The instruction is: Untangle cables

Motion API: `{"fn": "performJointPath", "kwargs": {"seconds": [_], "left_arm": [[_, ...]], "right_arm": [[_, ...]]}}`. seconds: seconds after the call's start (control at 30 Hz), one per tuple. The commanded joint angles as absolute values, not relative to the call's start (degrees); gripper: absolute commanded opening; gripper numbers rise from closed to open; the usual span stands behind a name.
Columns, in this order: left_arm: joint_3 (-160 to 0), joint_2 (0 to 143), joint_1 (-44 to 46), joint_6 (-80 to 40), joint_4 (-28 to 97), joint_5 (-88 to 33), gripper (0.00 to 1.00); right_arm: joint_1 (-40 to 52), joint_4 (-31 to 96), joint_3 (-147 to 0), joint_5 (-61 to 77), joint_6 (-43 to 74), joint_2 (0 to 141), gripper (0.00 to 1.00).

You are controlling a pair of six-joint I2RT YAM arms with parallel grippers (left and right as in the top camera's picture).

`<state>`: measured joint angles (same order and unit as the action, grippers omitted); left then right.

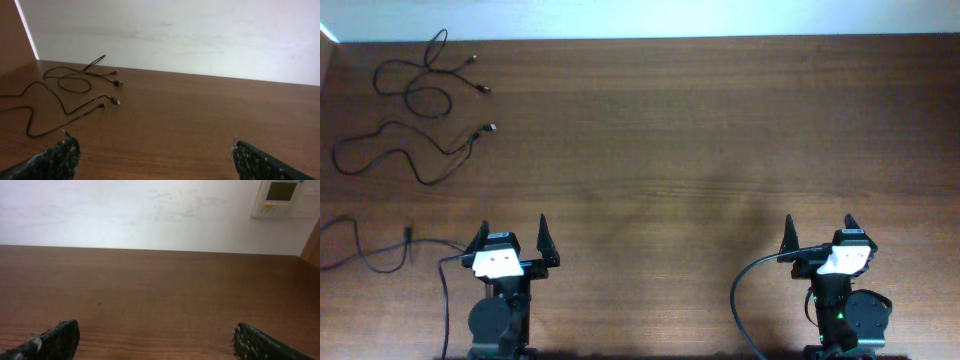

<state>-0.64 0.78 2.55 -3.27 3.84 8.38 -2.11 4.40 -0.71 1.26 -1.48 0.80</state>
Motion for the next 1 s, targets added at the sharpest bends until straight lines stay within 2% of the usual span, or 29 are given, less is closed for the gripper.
{"fn": "performJointPath", "kwargs": {"seconds": [0.0,0.97], "left_arm": [[-0.5,0.3,2.2,-1.6,4.2,8.4,0.99],[-0.5,0.3,2.2,-0.2,4.2,7.8,0.99]], "right_arm": [[-2.4,4.7,-0.3,0.4,-1.1,0.2,0.98],[-2.4,4.7,-0.3,0.4,-1.1,0.2,0.98]]}}
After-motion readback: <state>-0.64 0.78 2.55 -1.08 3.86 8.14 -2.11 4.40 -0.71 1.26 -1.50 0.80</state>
